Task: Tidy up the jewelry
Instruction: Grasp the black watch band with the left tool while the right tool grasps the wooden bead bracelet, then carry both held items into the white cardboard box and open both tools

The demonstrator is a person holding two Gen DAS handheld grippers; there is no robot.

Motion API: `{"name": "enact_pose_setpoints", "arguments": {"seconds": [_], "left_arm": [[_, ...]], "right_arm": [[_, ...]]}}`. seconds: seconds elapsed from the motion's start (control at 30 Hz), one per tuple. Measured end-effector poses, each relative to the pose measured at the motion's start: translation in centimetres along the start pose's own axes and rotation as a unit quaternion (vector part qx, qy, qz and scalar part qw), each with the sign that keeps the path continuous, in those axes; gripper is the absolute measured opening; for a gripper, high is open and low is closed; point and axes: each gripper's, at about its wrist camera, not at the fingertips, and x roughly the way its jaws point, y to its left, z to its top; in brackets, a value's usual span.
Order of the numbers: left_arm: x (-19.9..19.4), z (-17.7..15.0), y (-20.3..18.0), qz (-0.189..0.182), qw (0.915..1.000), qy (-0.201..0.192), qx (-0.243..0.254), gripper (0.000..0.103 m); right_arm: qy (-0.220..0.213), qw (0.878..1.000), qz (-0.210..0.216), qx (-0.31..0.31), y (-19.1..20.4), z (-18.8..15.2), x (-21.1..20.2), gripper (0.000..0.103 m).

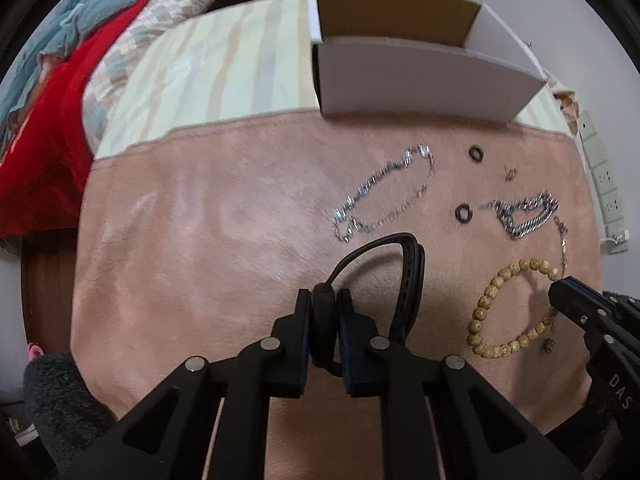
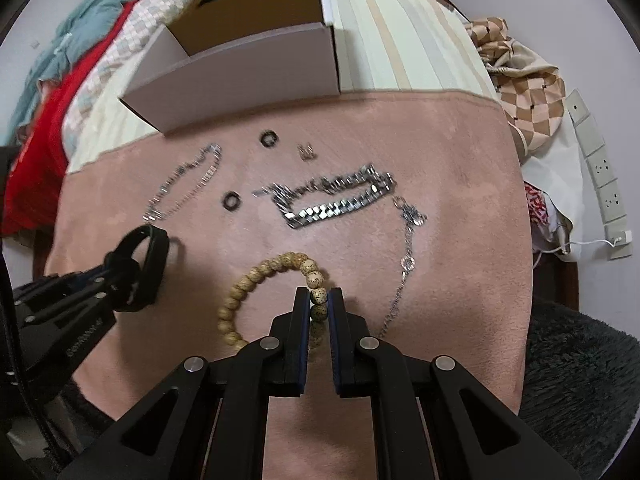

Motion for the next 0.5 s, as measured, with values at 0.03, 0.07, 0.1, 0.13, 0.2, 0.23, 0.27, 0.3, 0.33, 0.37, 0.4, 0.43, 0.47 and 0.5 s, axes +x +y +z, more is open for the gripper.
{"name": "enact_pose_setpoints", "arguments": {"seconds": [0.03,0.07,0.1,0.13,0.2,0.23,0.27,0.3,0.33,0.37,0.4,0.43,0.47,0.5], "left_arm": [[-0.5,0.0,0.4,0.0,1.0,-0.005,-0.001,0.01],[-1.1,0.1,0.6,-0.003,0.9999,-0.01,-0.004,0.01],[-1.5,0.2,0.8,-0.004,0.9998,-0.016,-0.006,0.01],[-2.1,0.3,0.8,-0.006,0.9997,-0.021,-0.008,0.01],[-3.1,0.6,1.0,-0.006,0.9993,-0.035,-0.009,0.01],[-3.5,1.1,1.1,-0.007,0.9991,-0.041,-0.01,0.01],[-3.9,1.6,1.0,-0.009,0.9987,-0.048,-0.013,0.01],[-4.3,2.0,0.9,-0.013,0.9984,-0.053,-0.015,0.01],[-4.6,2.5,0.6,-0.017,0.998,-0.058,-0.017,0.01],[-5.2,3.0,0.6,-0.021,0.9976,-0.063,-0.02,0.01],[-5.2,3.7,0.5,-0.023,0.9972,-0.069,-0.021,0.01],[-5.8,4.3,0.5,-0.027,0.9964,-0.077,-0.023,0.01],[-5.8,5.1,0.5,-0.03,0.996,-0.081,-0.024,0.01],[-6.3,5.7,0.5,-0.034,0.9953,-0.087,-0.025,0.01]], "right_arm": [[-0.007,1.0,0.005,-0.001,0.2,0.1,-0.5,0.009],[-0.012,1.0,0.008,-0.003,0.5,0.3,-0.9,0.009],[-0.015,1.0,0.011,-0.004,0.7,0.5,-1.3,0.009],[-0.019,1.0,0.015,-0.006,0.9,0.6,-1.8,0.009],[-0.027,0.999,0.022,-0.011,1.3,1.0,-2.7,0.009],[-0.032,0.999,0.024,-0.015,1.5,1.3,-3.3,0.009],[-0.039,0.999,0.026,-0.018,1.7,1.5,-3.8,0.009],[-0.043,0.998,0.029,-0.018,2.1,1.6,-4.4,0.009],[-0.049,0.998,0.031,-0.019,2.5,1.9,-5.1,0.009],[-0.056,0.998,0.034,-0.021,2.7,2.4,-5.8,0.009],[-0.062,0.997,0.036,-0.022,2.7,2.9,-6.4,0.009],[-0.071,0.996,0.038,-0.023,2.8,3.5,-7.1,0.009],[-0.08,0.996,0.04,-0.023,2.9,4.3,-8.0,0.009],[-0.087,0.995,0.042,-0.023,2.9,4.7,-8.6,0.009]]}}
